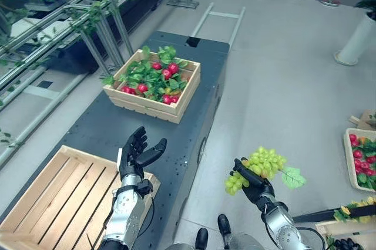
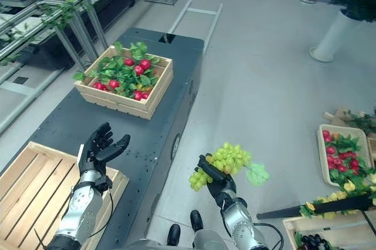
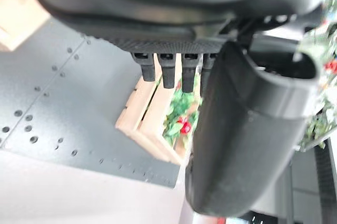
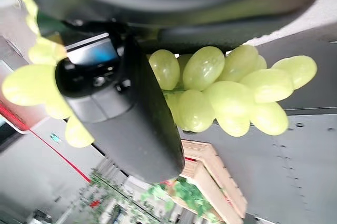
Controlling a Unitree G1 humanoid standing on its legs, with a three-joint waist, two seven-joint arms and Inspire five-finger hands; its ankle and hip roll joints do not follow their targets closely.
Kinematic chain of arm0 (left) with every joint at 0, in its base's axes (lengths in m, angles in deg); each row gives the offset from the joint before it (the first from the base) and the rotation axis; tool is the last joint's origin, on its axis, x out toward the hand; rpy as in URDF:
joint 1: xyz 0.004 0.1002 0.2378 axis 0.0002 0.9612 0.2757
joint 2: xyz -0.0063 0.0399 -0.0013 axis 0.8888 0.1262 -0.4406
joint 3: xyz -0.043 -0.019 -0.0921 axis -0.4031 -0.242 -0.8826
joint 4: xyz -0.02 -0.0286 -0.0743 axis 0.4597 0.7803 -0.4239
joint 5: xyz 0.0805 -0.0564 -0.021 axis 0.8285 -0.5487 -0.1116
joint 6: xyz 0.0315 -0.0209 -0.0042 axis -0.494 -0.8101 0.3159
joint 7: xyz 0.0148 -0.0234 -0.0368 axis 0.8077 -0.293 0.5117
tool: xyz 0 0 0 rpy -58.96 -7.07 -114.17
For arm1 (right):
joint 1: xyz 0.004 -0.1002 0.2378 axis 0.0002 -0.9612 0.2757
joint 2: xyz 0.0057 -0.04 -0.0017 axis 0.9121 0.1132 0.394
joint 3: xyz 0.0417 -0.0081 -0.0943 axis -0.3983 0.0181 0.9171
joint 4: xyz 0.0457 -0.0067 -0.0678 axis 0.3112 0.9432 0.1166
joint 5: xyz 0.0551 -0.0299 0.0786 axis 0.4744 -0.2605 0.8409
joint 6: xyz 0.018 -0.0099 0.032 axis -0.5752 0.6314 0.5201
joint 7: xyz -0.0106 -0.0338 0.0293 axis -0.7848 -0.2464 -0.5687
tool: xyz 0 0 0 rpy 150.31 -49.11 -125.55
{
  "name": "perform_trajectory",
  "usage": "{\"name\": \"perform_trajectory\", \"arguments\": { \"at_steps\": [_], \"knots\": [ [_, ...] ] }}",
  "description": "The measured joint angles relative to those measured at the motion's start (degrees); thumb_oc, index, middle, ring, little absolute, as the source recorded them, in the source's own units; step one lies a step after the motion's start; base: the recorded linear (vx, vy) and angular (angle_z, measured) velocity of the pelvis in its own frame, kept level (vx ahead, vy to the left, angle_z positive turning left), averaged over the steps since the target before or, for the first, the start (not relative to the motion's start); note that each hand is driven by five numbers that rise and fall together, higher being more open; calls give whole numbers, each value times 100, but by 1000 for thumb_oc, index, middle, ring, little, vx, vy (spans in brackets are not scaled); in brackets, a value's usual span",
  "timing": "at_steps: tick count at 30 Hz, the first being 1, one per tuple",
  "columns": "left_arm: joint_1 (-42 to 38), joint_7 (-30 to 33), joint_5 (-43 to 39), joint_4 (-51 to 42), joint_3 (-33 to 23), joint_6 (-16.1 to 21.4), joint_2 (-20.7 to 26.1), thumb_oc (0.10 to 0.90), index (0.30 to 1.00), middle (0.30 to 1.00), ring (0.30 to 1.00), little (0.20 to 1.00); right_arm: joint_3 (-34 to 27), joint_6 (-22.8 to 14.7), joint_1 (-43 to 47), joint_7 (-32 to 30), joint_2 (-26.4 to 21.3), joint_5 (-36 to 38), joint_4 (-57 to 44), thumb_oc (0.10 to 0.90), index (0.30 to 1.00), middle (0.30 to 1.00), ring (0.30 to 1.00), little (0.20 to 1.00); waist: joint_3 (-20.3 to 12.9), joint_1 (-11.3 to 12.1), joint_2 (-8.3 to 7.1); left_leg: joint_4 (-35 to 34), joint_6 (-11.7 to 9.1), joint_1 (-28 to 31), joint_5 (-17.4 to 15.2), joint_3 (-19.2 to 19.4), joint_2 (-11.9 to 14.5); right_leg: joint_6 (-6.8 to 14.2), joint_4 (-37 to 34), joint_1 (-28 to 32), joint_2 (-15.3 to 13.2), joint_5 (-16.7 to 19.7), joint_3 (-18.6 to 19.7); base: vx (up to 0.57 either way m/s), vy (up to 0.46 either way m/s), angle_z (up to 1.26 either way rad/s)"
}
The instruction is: Pick up the fruits from the basket on one side to the basket on the other side
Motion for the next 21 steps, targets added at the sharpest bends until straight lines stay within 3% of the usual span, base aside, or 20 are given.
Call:
{"name": "perform_trajectory", "arguments": {
  "at_steps": [2, 4, 6, 8, 9, 10, 12, 15, 21],
  "knots": [
    [-1, 6, 0, -118, -109, 0, -2, 800, 900, 900, 900, 900, -11, 37, 149, 14, -1, -49, 39, 400, 300, 300, 300, 300, 104, 50, 180, 0, -38, -38, -70, 695, 336, -17, 944, -257, -61, -228, -486, -147, -103, -68],
    [-10, 43, 0, -306, -155, 19, 73, 800, 900, 900, 900, 900, 12, 85, 189, 89, 5, -224, 66, 400, 300, 300, 300, 300, 116, 392, 159, 9, -181, 15, -156, 1401, 661, -46, 1919, -232, -463, -618, -1301, -118, -180, -95],
    [29, 96, -1, -310, -201, 26, 178, 800, 900, 900, 900, 900, 66, 110, 222, 209, 51, -224, 90, 400, 300, 300, 300, 300, 85, 632, 40, 53, -311, 106, -217, 1704, 756, -47, 1844, 113, -805, -740, -1636, -84, -241, -100],
    [89, 156, -2, -308, -274, 50, 308, 800, 900, 900, 900, 900, 98, 110, 325, 321, 203, -229, 238, 400, 300, 300, 300, 300, 14, 766, -134, 54, -452, 130, -241, 1974, 746, 16, 952, 490, -1003, -752, -1946, -58, -204, -97],
    [139, 241, -48, -294, -407, 83, 352, 800, 900, 900, 900, 900, 148, 148, 404, 320, 341, -224, 308, 400, 300, 300, 300, 300, -43, 870, -342, 51, -579, 149, -228, 1903, 643, 223, 256, 681, -1026, -703, -1726, -38, -158, -96],
    [140, 291, -102, -278, -438, 83, 301, 800, 900, 900, 900, 900, 177, 162, 429, 320, 342, -224, 312, 400, 300, 300, 300, 300, -42, 877, -352, 50, -639, 167, -219, 1784, 644, 501, -22, 812, -975, -614, -1627, -23, -169, -91],
    [177, 337, -78, -312, -342, 85, 229, 800, 900, 900, 900, 900, 295, 162, 365, 318, 257, -224, 333, 400, 300, 300, 300, 300, -69, 791, -232, -5, -863, 270, -172, 1194, 829, 358, -789, 1220, -631, -232, -1399, -9, -144, -42],
    [167, 303, 4, -362, -229, 88, 158, 800, 900, 900, 900, 900, 276, 164, 225, 299, 112, -225, 343, 400, 300, 300, 300, 300, -105, 540, -189, -6, -1007, 273, -138, 1083, 1016, 224, -820, 1231, -454, -228, -1394, -16, -137, -8],
    [174, 264, 1, -489, -186, 85, 20, 800, 900, 900, 900, 900, 237, 311, -109, 299, -180, -236, 356, 400, 300, 300, 300, 300, -163, 360, -142, -5, -1092, 203, -98, 932, 1131, 112, -840, 1165, -302, -211, -1399, -20, -103, -1]
  ]
}}
